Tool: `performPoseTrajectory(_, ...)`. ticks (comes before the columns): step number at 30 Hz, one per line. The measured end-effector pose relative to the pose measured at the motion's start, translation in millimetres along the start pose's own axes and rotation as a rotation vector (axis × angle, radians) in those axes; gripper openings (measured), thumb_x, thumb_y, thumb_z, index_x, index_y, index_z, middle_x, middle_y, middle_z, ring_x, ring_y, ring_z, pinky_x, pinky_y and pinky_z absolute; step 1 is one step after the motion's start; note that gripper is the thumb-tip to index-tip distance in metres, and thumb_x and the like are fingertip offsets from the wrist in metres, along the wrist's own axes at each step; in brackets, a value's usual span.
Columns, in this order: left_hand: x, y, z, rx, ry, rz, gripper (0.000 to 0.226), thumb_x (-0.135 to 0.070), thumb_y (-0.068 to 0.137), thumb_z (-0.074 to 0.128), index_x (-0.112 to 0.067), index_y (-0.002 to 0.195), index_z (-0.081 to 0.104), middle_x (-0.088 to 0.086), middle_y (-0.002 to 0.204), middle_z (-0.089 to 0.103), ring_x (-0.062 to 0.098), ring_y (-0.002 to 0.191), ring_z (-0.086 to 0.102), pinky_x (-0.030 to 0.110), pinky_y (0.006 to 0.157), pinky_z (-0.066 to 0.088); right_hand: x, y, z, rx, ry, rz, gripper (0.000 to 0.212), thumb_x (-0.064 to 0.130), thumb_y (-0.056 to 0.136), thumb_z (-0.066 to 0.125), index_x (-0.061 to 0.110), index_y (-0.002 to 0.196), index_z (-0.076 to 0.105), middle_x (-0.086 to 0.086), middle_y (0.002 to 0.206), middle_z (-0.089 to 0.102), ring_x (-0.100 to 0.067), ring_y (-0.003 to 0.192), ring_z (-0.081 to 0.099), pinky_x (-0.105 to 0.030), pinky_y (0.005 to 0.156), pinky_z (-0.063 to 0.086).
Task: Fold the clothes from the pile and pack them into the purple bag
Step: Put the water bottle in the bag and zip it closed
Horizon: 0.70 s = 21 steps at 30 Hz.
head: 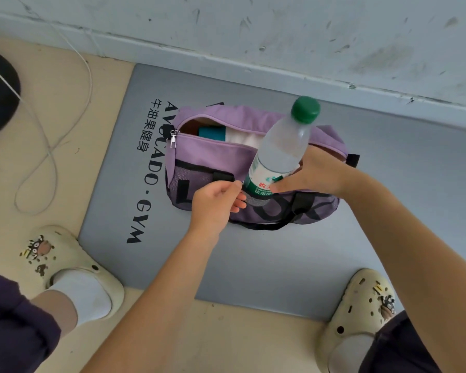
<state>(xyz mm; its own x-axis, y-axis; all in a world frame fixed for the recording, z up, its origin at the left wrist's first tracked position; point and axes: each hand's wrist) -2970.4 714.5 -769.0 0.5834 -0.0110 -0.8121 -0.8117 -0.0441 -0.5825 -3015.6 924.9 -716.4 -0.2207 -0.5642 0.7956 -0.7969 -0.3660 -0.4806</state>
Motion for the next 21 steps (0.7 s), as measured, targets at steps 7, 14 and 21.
performPoseTrajectory(7, 3, -2, 2, 0.072, 0.007, 0.039, 0.019, -0.013, 0.091, 0.066, -0.014, 0.074, 0.071, 0.002, 0.063, 0.071, 0.011, 0.057, 0.065, 0.019, 0.055, 0.051, -8, 4, 10, -0.166, -0.139, 0.138, 0.036, 0.060, 0.073, 0.073, 0.030, 0.093, 0.067, 0.018, 0.092, 0.064, 0.002, 0.084, 0.057, -0.016, 0.074, 0.042)
performPoseTrajectory(14, 10, -1, -7, 0.098, 0.053, -0.007, 0.023, -0.017, 0.091, 0.067, -0.015, 0.068, 0.071, 0.002, 0.065, 0.072, 0.011, 0.056, 0.065, 0.019, 0.053, 0.051, -3, 17, 18, -0.229, -0.266, 0.231, 0.047, 0.053, 0.076, 0.075, 0.023, 0.106, 0.054, 0.012, 0.084, 0.059, -0.008, 0.078, 0.058, -0.017, 0.061, 0.039)
performPoseTrajectory(21, -2, 6, -21, 0.092, 0.084, -0.020, 0.024, -0.026, 0.092, 0.065, -0.013, 0.074, 0.072, -0.001, 0.064, 0.071, 0.010, 0.052, 0.063, 0.021, 0.050, 0.050, -3, 7, 15, -0.328, -0.333, 0.171, 0.009, 0.022, 0.086, 0.071, 0.015, 0.090, 0.071, -0.002, 0.083, 0.069, -0.020, 0.080, 0.060, -0.027, 0.074, 0.045)
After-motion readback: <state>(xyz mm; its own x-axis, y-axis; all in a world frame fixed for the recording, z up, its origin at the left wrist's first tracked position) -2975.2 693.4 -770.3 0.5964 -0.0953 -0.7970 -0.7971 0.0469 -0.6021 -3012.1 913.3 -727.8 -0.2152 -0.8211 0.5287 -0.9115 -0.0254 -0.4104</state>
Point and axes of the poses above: each hand's wrist, its own y-axis towards the middle knuckle, its own z-axis out of the palm, x = y × z
